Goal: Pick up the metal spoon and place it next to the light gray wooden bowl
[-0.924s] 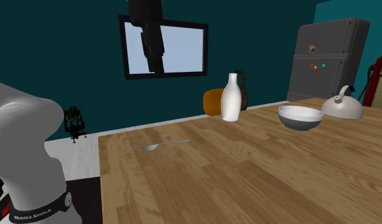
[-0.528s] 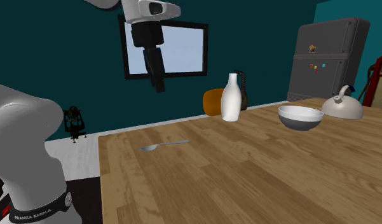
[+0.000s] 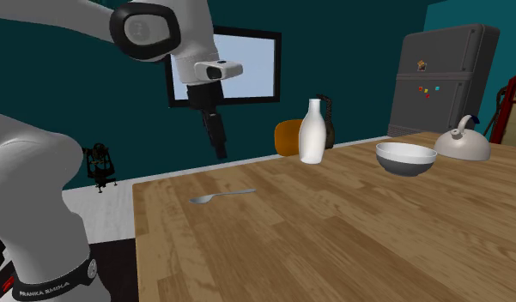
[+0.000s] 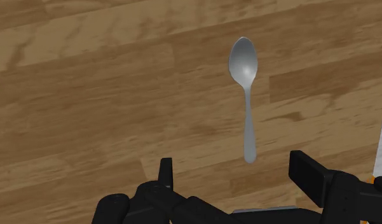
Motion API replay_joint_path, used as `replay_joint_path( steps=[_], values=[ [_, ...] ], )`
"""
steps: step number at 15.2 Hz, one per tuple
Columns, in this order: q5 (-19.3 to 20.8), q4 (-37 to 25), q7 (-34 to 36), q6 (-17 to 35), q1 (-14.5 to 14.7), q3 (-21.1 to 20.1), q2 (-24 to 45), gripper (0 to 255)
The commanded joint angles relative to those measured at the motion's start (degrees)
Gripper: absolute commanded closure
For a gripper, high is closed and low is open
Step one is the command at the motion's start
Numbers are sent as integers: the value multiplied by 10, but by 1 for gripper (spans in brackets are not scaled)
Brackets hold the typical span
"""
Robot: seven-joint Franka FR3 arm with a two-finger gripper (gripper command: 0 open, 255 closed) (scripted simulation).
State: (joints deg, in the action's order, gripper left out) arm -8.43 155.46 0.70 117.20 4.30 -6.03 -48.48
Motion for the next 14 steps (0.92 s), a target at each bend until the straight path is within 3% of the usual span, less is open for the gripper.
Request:
replay_joint_path(
  steps=[1, 9, 14],
  values=[
    [-18, 28, 14, 52, 11, -16, 15, 0],
    [-90, 88, 64, 265, 58, -82, 137, 0],
    [-98, 95, 61, 324, 61, -89, 188, 0]
  ],
)
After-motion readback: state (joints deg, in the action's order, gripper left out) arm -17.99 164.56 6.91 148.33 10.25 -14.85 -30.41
